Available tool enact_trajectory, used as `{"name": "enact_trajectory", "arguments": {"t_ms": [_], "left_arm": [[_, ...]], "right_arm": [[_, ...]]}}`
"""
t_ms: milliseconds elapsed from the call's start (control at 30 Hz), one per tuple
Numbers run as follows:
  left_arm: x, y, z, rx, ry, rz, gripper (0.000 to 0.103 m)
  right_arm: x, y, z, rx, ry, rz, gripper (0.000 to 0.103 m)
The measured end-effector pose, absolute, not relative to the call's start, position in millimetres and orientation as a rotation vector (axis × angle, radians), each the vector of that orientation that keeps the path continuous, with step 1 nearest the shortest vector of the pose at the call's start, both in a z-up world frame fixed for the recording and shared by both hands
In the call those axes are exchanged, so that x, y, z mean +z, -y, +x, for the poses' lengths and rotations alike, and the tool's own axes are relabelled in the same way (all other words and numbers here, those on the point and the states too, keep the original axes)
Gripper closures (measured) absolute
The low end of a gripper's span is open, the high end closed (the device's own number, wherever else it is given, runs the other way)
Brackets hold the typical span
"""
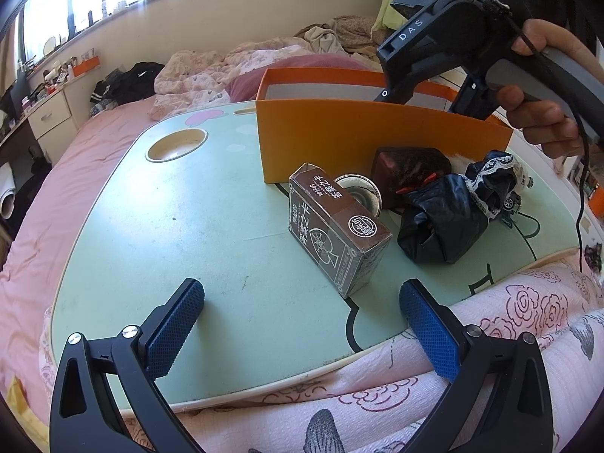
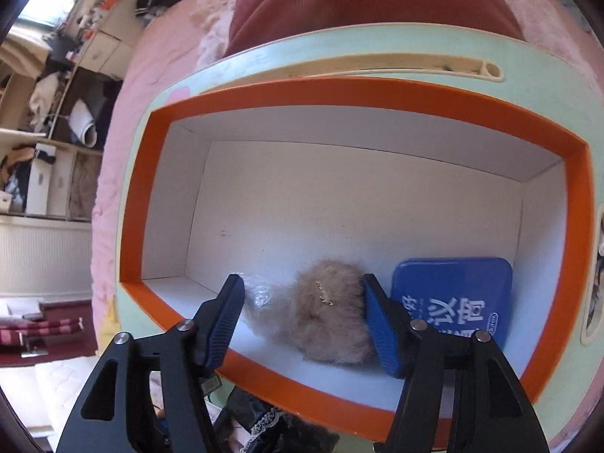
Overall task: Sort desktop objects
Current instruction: 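Move the right gripper into the box and grasp the brown fluffy pom-pom, then lift the brown pom-pom out, set it beside the figurine, open right gripper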
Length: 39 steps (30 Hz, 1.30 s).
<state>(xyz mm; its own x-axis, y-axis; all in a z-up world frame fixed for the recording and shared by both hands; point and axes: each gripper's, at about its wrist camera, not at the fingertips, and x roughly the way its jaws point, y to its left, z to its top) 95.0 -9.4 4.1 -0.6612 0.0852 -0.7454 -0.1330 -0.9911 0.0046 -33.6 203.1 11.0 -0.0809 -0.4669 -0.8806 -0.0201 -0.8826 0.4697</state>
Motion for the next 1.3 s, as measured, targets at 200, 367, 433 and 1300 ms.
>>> {"name": "enact_trajectory", "arguments": {"t_ms": [200, 367, 433, 1300], "left_arm": [[4, 9, 95, 2.758, -0.091, -1.23, 0.0], [4, 9, 96, 2.758, -0.091, -1.231, 0.0], [4, 9, 96, 2.758, -0.09, -1.231, 0.0], [4, 7, 95, 2.761, -0.089, -1.227, 0.0]], "right_arm": [[9, -223, -34, -2.013, 0.688, 1.814, 0.092], [38, -232, -22, -2.087, 0.724, 1.673, 0.101], [52, -242, -17, -2.125, 0.718, 1.617, 0.101], [79, -245, 11, -2.195, 0.671, 1.502, 0.092]]}}
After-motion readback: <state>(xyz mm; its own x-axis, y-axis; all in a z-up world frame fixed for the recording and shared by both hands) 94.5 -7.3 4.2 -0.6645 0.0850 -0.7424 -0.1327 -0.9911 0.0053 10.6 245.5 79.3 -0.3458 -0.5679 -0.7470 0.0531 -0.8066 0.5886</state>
